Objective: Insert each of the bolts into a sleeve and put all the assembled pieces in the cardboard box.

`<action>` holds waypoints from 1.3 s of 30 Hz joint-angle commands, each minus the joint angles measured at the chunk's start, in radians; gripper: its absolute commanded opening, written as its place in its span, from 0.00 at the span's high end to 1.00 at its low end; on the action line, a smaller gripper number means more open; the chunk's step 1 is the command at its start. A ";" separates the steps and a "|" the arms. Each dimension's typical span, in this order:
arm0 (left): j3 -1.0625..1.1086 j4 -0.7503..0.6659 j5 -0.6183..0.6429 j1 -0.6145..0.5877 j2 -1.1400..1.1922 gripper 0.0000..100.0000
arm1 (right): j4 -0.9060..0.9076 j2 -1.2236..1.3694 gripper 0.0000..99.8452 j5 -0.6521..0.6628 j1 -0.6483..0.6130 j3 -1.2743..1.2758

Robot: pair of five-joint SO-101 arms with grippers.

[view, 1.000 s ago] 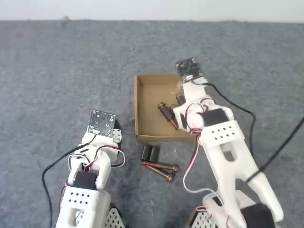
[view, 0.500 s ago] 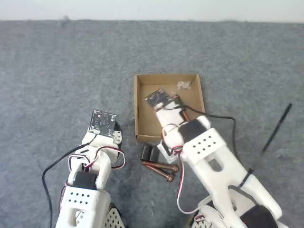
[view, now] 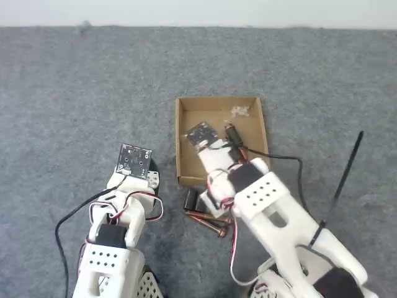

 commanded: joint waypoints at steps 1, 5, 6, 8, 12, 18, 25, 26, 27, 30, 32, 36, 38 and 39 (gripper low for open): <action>-0.008 -0.003 -0.011 0.002 -0.011 0.99 | -0.018 -0.051 0.89 -0.023 -0.051 -0.009; -0.008 -0.025 -0.011 -0.003 -0.011 0.99 | -0.005 -0.108 0.95 -0.028 -0.058 -0.032; -0.008 -0.026 -0.011 -0.003 -0.011 0.99 | -0.012 -0.116 0.95 -0.029 -0.067 -0.028; -0.008 -0.028 -0.011 -0.003 -0.011 0.99 | -0.061 -0.125 0.95 -0.032 -0.077 0.012; -0.008 -0.028 -0.011 0.000 -0.011 0.99 | -0.229 -0.124 0.94 -0.115 -0.077 0.115; -0.008 -0.026 -0.009 0.000 -0.011 0.99 | -0.277 -0.124 0.83 -0.259 -0.077 0.144; -0.008 -0.028 -0.009 0.002 -0.011 0.99 | -0.337 -0.064 0.83 -0.278 -0.088 0.167; -0.008 -0.029 -0.009 0.002 -0.011 0.99 | -0.335 -0.036 0.83 -0.278 -0.097 0.153; -0.008 -0.029 -0.009 0.002 -0.011 0.99 | -0.328 -0.007 0.83 -0.278 -0.111 0.133; -0.008 -0.029 -0.009 0.002 -0.011 0.99 | -0.303 0.077 0.83 -0.278 -0.137 0.078; -0.008 -0.029 -0.009 0.003 -0.011 0.99 | -0.294 0.119 0.83 -0.279 -0.148 0.054; -0.008 -0.031 -0.009 0.003 -0.011 0.99 | -0.305 0.166 0.83 -0.322 -0.136 0.031; -0.008 -0.031 -0.009 0.003 -0.011 0.99 | -0.325 0.179 0.83 -0.324 -0.125 0.031; -0.008 -0.031 -0.009 0.003 -0.011 0.99 | -0.334 0.183 0.83 -0.325 -0.122 0.032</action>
